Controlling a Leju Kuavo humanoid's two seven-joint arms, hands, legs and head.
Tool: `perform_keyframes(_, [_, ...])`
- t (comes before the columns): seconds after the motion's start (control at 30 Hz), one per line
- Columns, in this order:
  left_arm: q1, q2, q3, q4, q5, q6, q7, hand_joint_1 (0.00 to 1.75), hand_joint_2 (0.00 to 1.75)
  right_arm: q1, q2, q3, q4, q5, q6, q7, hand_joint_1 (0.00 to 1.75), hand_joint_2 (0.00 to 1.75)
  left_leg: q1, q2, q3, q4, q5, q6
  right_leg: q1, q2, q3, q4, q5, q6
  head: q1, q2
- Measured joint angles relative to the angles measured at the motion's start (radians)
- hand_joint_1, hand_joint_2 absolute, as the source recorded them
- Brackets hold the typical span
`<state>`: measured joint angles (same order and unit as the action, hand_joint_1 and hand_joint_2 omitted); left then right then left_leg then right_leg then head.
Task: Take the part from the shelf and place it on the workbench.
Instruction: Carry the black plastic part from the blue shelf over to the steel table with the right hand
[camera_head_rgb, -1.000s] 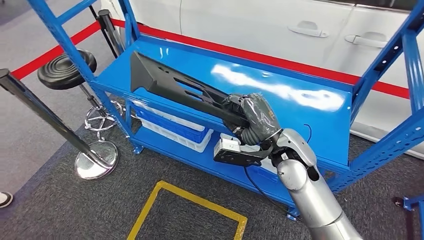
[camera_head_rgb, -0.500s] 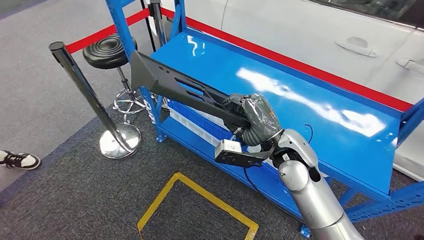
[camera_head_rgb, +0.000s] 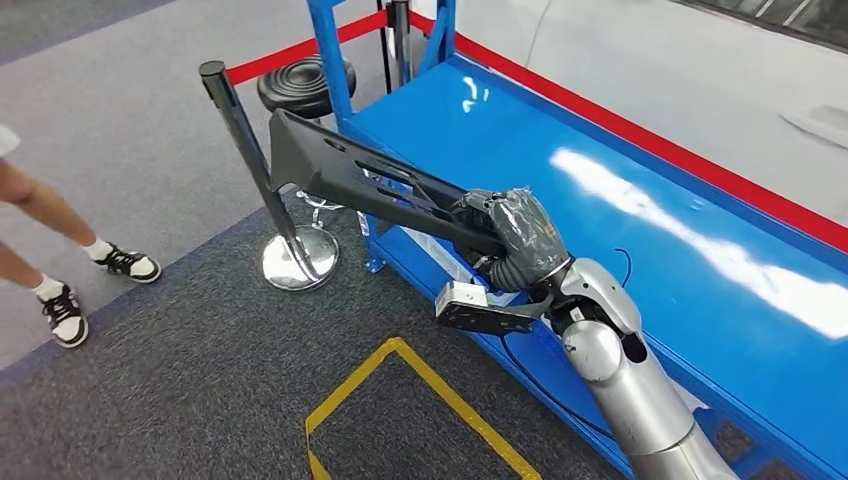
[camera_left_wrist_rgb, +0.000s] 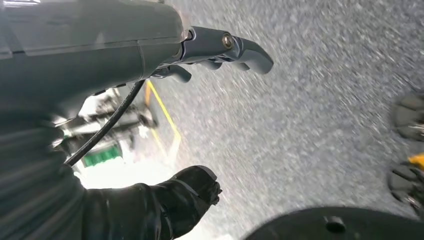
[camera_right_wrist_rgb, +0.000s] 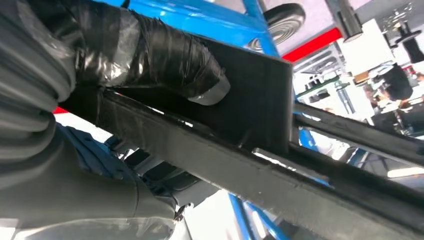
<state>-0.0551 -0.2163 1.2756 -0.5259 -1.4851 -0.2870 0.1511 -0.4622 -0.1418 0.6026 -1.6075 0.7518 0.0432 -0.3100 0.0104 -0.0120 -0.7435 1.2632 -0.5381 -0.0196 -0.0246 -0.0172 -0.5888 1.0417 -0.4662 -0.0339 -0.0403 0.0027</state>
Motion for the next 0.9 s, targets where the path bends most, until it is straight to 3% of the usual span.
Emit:
perform_keyframes(0.03, [-0.001,0.0,0.0,0.006,-0.001,0.01,-0.004,0.0,1.75,0.013,-0.013,-0.004,-0.003,0.0,-0.01,-0.006,1.75,1.75,0.002,0.005,-0.014,0.027,-0.003,-0.002,0.001,-0.018,0.001,0.0,-0.002,0.0,0.0,0.0])
perform_keyframes(0.07, [-0.001,0.001,-0.001,0.015,-0.002,0.023,-0.012,0.0,1.75,0.028,-0.029,-0.011,-0.006,0.0,-0.021,-0.017,1.75,1.75,0.003,0.009,-0.007,0.016,0.012,-0.001,0.002,-0.036,0.003,0.0,-0.005,0.002,0.0,0.0])
perform_keyframes(0.13, [0.0,0.008,-0.003,0.041,-0.004,0.049,-0.03,0.0,1.75,0.06,-0.057,-0.037,-0.012,0.0,-0.038,-0.041,1.75,1.75,0.001,0.031,0.06,-0.106,0.072,0.005,0.002,-0.067,0.011,0.0,-0.011,0.006,0.0,0.0])
perform_keyframes(0.2, [-0.001,0.018,-0.004,0.069,-0.005,0.075,-0.044,0.0,1.75,0.08,-0.078,-0.068,-0.017,0.001,-0.044,-0.06,1.75,1.75,-0.009,0.066,0.122,-0.217,0.105,0.019,0.006,-0.088,0.017,-0.001,-0.015,0.012,0.0,0.0])
perform_keyframes(0.23, [-0.001,0.022,-0.005,0.08,-0.005,0.087,-0.047,0.0,1.75,0.085,-0.084,-0.079,-0.018,0.002,-0.044,-0.065,1.75,1.75,-0.014,0.075,0.133,-0.24,0.107,0.027,0.007,-0.096,0.018,-0.001,-0.016,0.016,0.0,0.0])
perform_keyframes(0.3, [-0.003,0.026,-0.004,0.092,-0.004,0.104,-0.043,0.0,1.75,0.086,-0.088,-0.089,-0.019,0.007,-0.035,-0.069,1.75,1.75,-0.018,0.061,0.132,-0.248,0.109,0.039,0.009,-0.109,0.023,-0.006,-0.016,0.026,0.001,0.0])
perform_keyframes(0.33, [-0.004,0.026,-0.004,0.094,-0.003,0.106,-0.039,0.0,1.75,0.085,-0.087,-0.09,-0.021,0.011,-0.028,-0.066,1.75,1.75,-0.016,0.052,0.136,-0.255,0.112,0.044,0.008,-0.103,0.027,-0.005,-0.02,0.031,0.002,0.0])
perform_keyframes(0.4, [-0.007,0.026,-0.002,0.095,-0.001,0.097,-0.032,0.0,1.75,0.076,-0.083,-0.09,-0.027,0.018,-0.011,-0.056,1.75,1.75,-0.011,0.032,0.148,-0.271,0.121,0.056,0.004,-0.054,0.012,0.036,-0.052,0.038,0.003,0.0])
perform_keyframes(0.47, [-0.011,0.026,-0.001,0.095,0.0,0.084,-0.025,0.0,1.75,0.07,-0.078,-0.088,-0.031,0.023,0.003,-0.042,1.75,1.75,-0.009,0.011,0.15,-0.276,0.126,0.064,0.002,0.001,-0.04,0.149,-0.114,0.038,0.003,0.0])
perform_keyframes(0.53, [-0.013,0.026,0.0,0.094,0.0,0.074,-0.019,0.0,1.75,0.069,-0.074,-0.085,-0.033,0.026,0.011,-0.026,1.75,1.75,-0.01,-0.019,0.149,-0.273,0.125,0.066,0.002,0.015,-0.092,0.252,-0.144,0.04,0.003,0.0])
perform_keyframes(0.57, [-0.013,0.026,0.0,0.094,0.0,0.069,-0.017,0.0,1.75,0.069,-0.073,-0.084,-0.035,0.027,0.014,-0.017,1.75,1.75,-0.009,-0.036,0.149,-0.27,0.124,0.066,0.001,0.017,-0.098,0.258,-0.131,0.041,0.003,0.0])
perform_keyframes(0.63, [-0.011,0.026,0.0,0.094,0.0,0.063,-0.016,0.0,1.75,0.066,-0.072,-0.08,-0.045,0.026,0.017,0.003,1.75,1.75,-0.007,-0.071,0.148,-0.257,0.119,0.06,-0.004,0.029,-0.062,0.171,-0.061,0.043,0.004,0.0])
perform_keyframes(0.67, [-0.01,0.026,0.0,0.094,0.0,0.061,-0.017,0.0,1.75,0.063,-0.072,-0.079,-0.05,0.024,0.018,0.011,1.75,1.75,-0.006,-0.087,0.145,-0.248,0.114,0.055,-0.007,0.051,-0.037,0.111,-0.033,0.044,0.004,0.0])
perform_keyframes(0.73, [-0.009,0.026,0.0,0.091,0.0,0.059,-0.021,0.0,1.75,0.059,-0.072,-0.077,-0.062,0.02,0.02,0.021,1.75,1.75,-0.005,-0.115,0.132,-0.23,0.107,0.042,-0.012,0.089,-0.006,0.037,-0.012,0.045,0.004,0.0])
perform_keyframes(0.77, [-0.007,0.026,0.0,0.089,0.0,0.059,-0.023,0.0,1.75,0.059,-0.072,-0.076,-0.066,0.018,0.021,0.024,1.75,1.75,-0.003,-0.127,0.124,-0.227,0.108,0.035,-0.01,0.095,-0.005,0.031,-0.018,0.044,0.003,0.0])
perform_keyframes(0.8, [-0.005,0.026,0.0,0.088,0.0,0.059,-0.024,0.0,1.75,0.058,-0.072,-0.075,-0.071,0.018,0.022,0.026,1.75,1.75,-0.001,-0.14,0.118,-0.227,0.111,0.03,-0.009,0.085,-0.004,0.028,-0.018,0.04,0.004,0.0])
perform_keyframes(0.83, [-0.002,0.027,0.0,0.087,0.0,0.059,-0.024,0.0,1.75,0.056,-0.071,-0.074,-0.074,0.018,0.023,0.028,1.75,1.75,0.001,-0.142,0.115,-0.226,0.111,0.024,-0.009,0.072,-0.003,0.025,-0.017,0.035,0.004,0.0])
perform_keyframes(0.9, [-0.001,0.029,0.0,0.085,0.0,0.059,-0.025,0.0,1.75,0.051,-0.07,-0.073,-0.08,0.018,0.023,0.029,1.75,1.75,-0.003,-0.09,0.095,-0.189,0.091,0.016,-0.011,0.047,0.002,0.019,-0.014,0.022,0.001,0.0])
